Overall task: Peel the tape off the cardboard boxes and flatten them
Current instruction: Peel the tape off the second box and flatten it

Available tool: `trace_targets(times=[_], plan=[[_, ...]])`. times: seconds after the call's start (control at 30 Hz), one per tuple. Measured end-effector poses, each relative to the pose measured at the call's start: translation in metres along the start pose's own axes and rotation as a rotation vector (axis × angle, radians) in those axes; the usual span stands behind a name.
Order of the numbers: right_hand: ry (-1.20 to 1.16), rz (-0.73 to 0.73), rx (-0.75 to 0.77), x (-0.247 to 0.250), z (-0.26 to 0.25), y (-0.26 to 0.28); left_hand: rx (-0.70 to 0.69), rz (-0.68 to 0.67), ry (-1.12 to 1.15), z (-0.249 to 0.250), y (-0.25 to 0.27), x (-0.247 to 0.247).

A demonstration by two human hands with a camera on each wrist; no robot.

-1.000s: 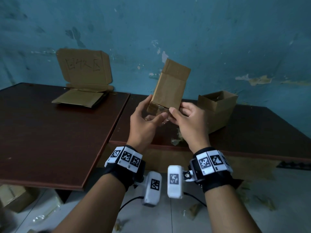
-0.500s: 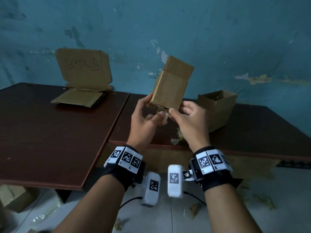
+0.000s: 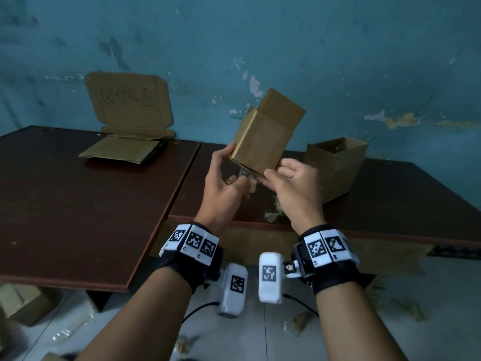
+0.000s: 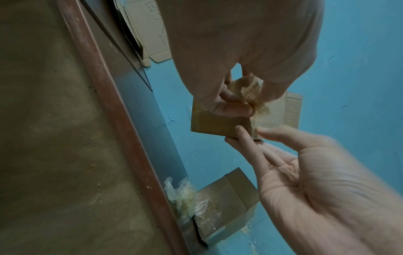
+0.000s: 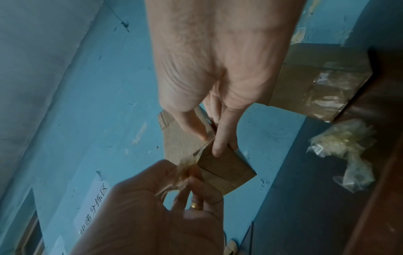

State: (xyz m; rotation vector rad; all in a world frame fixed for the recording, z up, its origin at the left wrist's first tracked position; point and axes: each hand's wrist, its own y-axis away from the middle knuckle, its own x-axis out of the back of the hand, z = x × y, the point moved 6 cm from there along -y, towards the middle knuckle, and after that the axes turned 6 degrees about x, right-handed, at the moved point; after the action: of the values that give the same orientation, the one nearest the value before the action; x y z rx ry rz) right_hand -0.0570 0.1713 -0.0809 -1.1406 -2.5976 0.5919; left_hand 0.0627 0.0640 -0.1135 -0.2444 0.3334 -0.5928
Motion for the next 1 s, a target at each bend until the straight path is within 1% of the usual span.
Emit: trace_targets(times=[0.13, 0.23, 0.37, 0.47, 0.77, 1.0], plan=[[-0.054, 0.036, -0.031, 0.001, 0.005, -0.003, -0.009, -0.032, 0.027, 0.004, 0.0, -0.001], [-0.066, 0.026, -0.023, 0.001, 0.003, -0.002, -0.003, -0.051, 0.028, 0.003, -0.002, -0.001], [-0.001, 0.003, -0.014, 0.002, 0.003, -0.001, 0.012, -0.123, 0.049, 0.001, -0.002, -0.005], [0.058, 0.009, -0.014, 0.003, 0.006, -0.002, 0.042, -0.148, 0.074, -0.002, -0.003, -0.006], [0.078, 0.071, -0.089, 0.009, 0.013, -0.007, 0.063, -0.167, 0.053, -0.003, 0.0, -0.012], [0.139, 0.11, -0.085, 0.011, 0.017, -0.008, 0.047, -0.172, 0.027, -0.002, 0.003, -0.016]])
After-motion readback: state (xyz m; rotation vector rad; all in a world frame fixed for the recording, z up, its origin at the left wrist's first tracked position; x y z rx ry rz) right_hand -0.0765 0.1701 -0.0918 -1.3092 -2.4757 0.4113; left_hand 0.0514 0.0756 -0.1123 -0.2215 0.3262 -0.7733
